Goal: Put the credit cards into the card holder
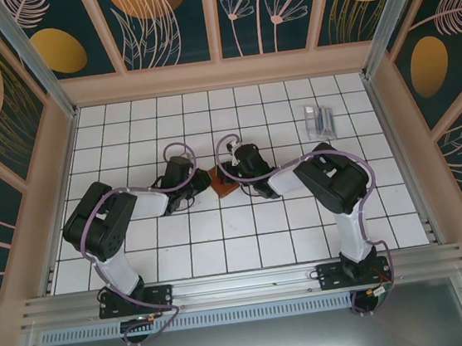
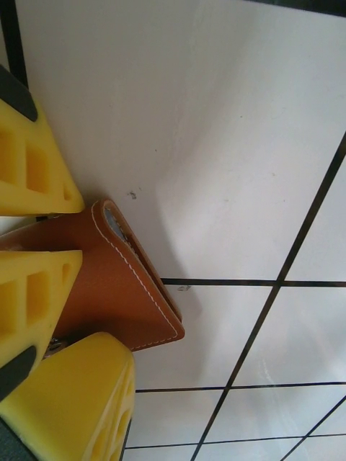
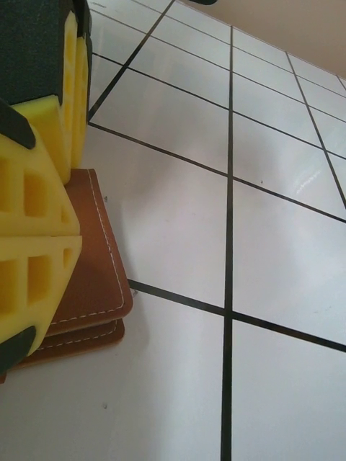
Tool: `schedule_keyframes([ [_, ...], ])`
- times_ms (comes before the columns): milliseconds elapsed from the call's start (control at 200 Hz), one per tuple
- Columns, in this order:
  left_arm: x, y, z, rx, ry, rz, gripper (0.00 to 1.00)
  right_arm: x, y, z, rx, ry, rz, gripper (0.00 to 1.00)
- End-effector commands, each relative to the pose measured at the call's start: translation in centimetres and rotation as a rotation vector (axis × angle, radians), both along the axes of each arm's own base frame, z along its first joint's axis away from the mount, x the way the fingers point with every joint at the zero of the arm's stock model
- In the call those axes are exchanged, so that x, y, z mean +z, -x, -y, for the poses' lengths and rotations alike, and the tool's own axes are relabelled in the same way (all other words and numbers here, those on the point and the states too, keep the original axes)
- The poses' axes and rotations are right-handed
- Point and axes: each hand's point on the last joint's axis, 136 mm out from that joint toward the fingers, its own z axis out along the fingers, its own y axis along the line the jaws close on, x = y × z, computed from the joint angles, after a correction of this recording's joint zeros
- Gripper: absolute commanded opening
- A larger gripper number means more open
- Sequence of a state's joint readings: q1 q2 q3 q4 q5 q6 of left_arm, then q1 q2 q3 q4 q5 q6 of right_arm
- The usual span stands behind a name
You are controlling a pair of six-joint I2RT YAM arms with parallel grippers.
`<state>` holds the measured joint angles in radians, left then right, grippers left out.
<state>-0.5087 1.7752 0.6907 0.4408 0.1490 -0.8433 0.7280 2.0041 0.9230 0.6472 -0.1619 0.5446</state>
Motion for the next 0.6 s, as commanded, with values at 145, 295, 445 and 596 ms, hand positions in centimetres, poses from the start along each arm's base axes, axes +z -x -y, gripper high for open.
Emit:
schedule_keyframes([
  [145,-2.8,3.1,-0.3,-0.05,-0.045,-0.123,0.16,-1.1,1.1,1.1,0.057,0.083,0.02,0.0],
  [295,-2.7,3.3,-0.1,-0.058,-0.034,-0.125,0.16,-0.7,1.2,1.7,0.06,0.088,0.042,0.0],
  [445,-2.8,3.1,0.0,-0.058,-0.041,-0.136,0.16,-0.1,1.1,1.5,0.092,0.092,0.065,0.0],
  [596,-2.6,3.2,-0.3,-0.039,-0.032,-0.125,0.16,0.2,1.3,1.3,0.116,0.096,0.078,0.0],
])
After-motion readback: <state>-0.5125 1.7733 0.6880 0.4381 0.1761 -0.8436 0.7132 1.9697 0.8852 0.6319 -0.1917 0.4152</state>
